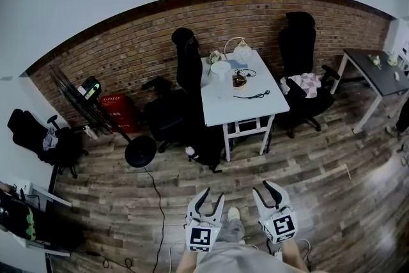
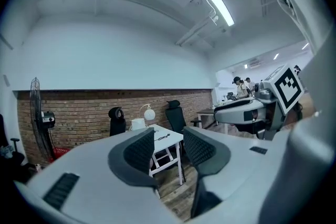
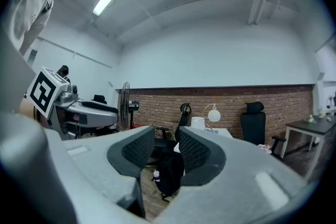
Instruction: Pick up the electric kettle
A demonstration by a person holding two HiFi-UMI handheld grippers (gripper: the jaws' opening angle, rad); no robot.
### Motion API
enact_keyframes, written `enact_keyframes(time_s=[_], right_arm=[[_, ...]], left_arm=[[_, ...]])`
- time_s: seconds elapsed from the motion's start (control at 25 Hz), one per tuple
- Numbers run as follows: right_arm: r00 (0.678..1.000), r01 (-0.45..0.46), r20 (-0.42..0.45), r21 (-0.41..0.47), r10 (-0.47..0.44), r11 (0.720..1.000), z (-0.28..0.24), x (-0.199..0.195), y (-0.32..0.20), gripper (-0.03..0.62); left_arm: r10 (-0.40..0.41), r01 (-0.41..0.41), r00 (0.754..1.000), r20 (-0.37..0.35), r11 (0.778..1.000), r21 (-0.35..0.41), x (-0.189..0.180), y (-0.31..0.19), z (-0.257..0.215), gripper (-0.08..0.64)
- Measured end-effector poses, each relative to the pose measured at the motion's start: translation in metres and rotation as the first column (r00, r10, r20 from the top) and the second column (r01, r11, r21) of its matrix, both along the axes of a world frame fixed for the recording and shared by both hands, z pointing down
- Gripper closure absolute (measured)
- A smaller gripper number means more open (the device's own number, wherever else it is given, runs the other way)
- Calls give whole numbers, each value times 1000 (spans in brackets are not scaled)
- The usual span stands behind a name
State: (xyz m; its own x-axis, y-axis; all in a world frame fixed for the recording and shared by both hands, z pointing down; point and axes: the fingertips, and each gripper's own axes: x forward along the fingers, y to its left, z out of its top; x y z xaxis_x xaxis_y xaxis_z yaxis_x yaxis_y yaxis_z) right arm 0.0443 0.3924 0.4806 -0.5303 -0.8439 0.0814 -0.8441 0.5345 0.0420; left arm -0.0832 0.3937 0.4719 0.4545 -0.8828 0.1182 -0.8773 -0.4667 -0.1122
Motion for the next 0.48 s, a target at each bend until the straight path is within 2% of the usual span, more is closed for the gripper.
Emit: enact_keyframes(time_s=[0.48], right_arm=[[1000,22,-20,-3,-22,1000,4,9,-75,465]], left_arm=[[-17,17,1000,9,1000,-3,12,-76,8,383]])
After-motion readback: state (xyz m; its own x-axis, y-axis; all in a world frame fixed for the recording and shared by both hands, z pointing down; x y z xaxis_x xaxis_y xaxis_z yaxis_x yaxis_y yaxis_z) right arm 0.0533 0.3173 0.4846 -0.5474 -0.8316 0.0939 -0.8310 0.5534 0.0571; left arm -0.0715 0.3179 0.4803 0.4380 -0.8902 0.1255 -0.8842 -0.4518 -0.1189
